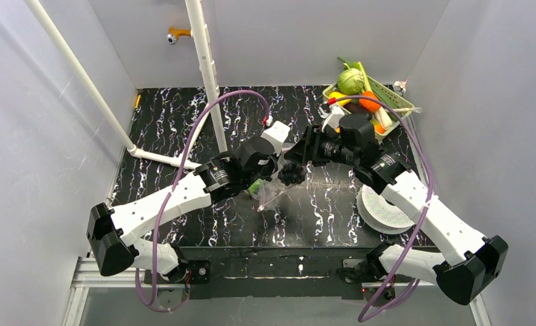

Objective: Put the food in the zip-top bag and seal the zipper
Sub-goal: Place the fake fruit in the zipper food storage bag, then pick up the fake vegetable from the bin.

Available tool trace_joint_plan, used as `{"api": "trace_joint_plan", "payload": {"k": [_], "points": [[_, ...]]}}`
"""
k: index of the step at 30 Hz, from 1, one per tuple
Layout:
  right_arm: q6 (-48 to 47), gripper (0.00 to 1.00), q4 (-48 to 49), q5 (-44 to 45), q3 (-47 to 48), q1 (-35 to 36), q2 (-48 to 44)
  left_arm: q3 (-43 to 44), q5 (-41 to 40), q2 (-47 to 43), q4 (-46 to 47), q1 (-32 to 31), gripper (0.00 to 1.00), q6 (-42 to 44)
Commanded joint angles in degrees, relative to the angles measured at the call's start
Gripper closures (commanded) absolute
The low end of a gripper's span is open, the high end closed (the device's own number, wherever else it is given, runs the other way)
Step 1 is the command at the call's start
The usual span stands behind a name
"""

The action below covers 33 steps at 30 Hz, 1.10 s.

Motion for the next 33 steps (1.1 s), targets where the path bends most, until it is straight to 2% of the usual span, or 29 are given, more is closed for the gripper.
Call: {"api": "trace_joint_plan", "payload": {"k": [1,5,11,17,26,33], "points": [[-2.0,0.31,-0.6,1.2,2.8,1.1,0.3,1.0,-1.1,-2.3,0.7,-0.3,1.0,0.1],[-2.3,0.27,-1.2,2.5,3.0,1.2,0.7,1.1,-0.6,-2.3,0.5,-0.3,1.0,-0.2],[-2.6,0.27,-2.6,5.3,3.2,1.2,0.5,1.3,-0.9,-2.1,0.3,-0.3,1.0,-0.1],[-3.6,0.29,-5.6,11.9,3.3,1.2,-0.7,1.3,-1.0,-2.0,0.3,-0.3,1.0,0.0],[-4.2,0.29,-6.8,26.0,0.5,1.2,-4.3,1.3,-0.2,-1.6,0.2,-0.3,1.0,-0.4],[-0.6,0.27,-8.4,41.1,-2.0,0.9,-3.0,1.4,0.2,-1.4,0.0,-0.4,1.0,-0.7]]}}
